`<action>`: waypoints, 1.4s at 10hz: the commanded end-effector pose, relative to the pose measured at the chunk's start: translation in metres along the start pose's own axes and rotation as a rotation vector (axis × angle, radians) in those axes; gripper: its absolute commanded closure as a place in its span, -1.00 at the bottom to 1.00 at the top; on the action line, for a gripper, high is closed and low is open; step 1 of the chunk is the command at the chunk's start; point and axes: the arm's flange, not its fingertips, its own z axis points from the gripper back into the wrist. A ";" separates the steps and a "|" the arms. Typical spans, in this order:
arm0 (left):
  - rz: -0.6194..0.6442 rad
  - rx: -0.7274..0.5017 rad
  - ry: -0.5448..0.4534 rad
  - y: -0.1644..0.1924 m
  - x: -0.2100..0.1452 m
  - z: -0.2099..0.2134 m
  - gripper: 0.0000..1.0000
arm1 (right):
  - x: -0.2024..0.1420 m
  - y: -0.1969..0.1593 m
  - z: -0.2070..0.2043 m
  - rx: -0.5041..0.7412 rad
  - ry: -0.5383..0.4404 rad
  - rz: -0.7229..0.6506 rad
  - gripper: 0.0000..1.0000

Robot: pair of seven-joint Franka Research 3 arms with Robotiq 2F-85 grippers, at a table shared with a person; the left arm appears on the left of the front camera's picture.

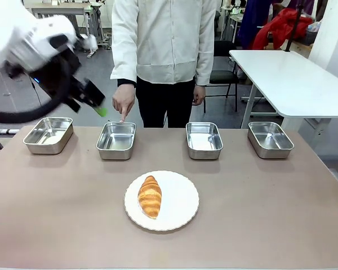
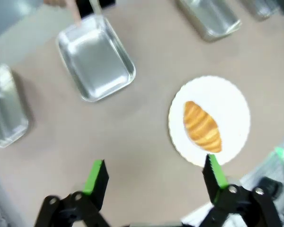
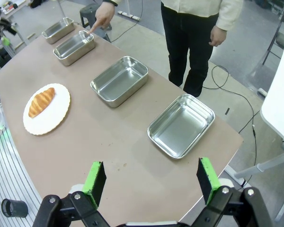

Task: Place the bread in the container.
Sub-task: Place the Butter Roll into the Airtight Container indicated by the human.

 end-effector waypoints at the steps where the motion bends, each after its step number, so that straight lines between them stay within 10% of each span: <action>1: 0.126 0.021 0.037 -0.029 -0.007 -0.049 -1.00 | 0.001 -0.002 0.000 0.007 -0.028 0.017 -1.00; 4: 0.204 0.075 0.050 -0.063 -0.017 -0.112 -1.00 | 0.001 -0.002 0.000 0.007 -0.028 0.017 -1.00; 14: 0.269 0.103 0.160 -0.093 -0.012 -0.129 -1.00 | 0.001 -0.002 0.000 0.007 -0.028 0.017 -1.00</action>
